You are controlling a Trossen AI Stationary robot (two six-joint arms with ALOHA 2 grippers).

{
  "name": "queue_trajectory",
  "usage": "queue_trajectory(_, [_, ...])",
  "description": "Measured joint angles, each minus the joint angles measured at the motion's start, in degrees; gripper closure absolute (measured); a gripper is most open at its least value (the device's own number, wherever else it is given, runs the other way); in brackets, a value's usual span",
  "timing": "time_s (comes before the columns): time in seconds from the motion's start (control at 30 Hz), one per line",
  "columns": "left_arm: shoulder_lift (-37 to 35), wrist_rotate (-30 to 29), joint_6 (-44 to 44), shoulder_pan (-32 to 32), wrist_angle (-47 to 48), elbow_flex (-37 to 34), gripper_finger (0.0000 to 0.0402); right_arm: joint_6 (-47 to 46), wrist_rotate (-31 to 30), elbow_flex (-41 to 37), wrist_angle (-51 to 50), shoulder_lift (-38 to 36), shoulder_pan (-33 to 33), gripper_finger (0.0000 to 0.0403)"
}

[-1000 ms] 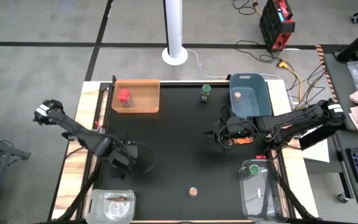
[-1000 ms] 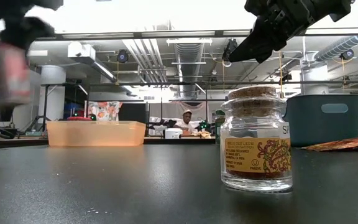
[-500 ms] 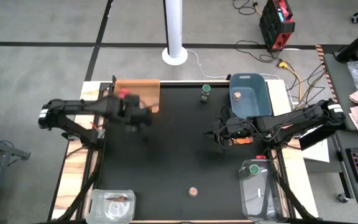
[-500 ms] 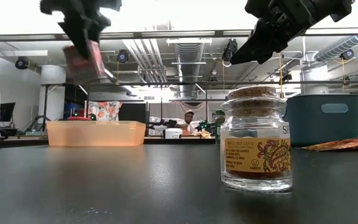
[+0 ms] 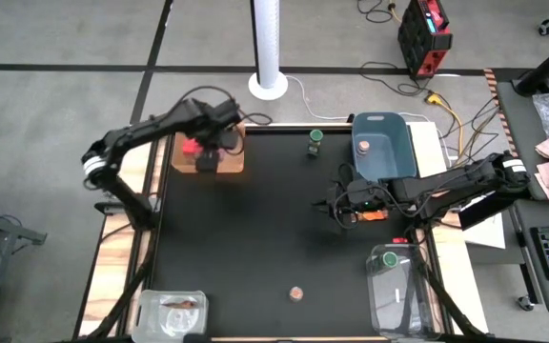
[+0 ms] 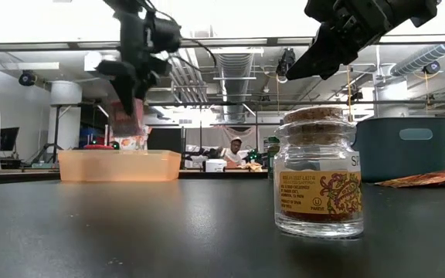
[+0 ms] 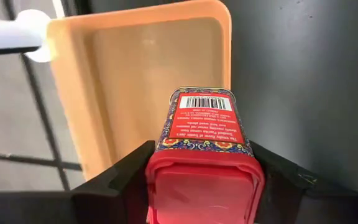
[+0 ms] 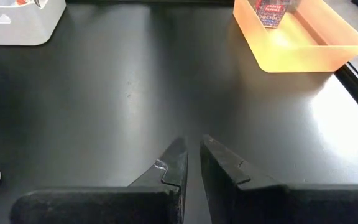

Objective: Sort spices by type
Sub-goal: Put the red seasoning can into the orange bin

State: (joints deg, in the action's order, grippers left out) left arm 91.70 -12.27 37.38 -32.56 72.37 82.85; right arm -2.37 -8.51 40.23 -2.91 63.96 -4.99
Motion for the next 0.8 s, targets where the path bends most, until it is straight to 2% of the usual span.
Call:
queue_trajectory(0.2, [9.38, 2.29, 6.40, -4.12, -0.25, 6.29, 0.0206, -0.52, 0.00, 0.00, 0.01, 0.00, 0.00, 0.0369])
queue_trajectory(0.37, [14.79, 3.77, 7.76, -7.11, 0.07, 10.52, 0.0206, -0.80, 0.02, 0.02, -0.09, 0.00, 0.00, 0.0369])
queue_trajectory(0.8, [21.58, 2.38, 4.12, -9.46, -1.16, 11.17, 0.0206, -1.03, 0.02, 0.02, -0.22, 0.00, 0.00, 0.0369])
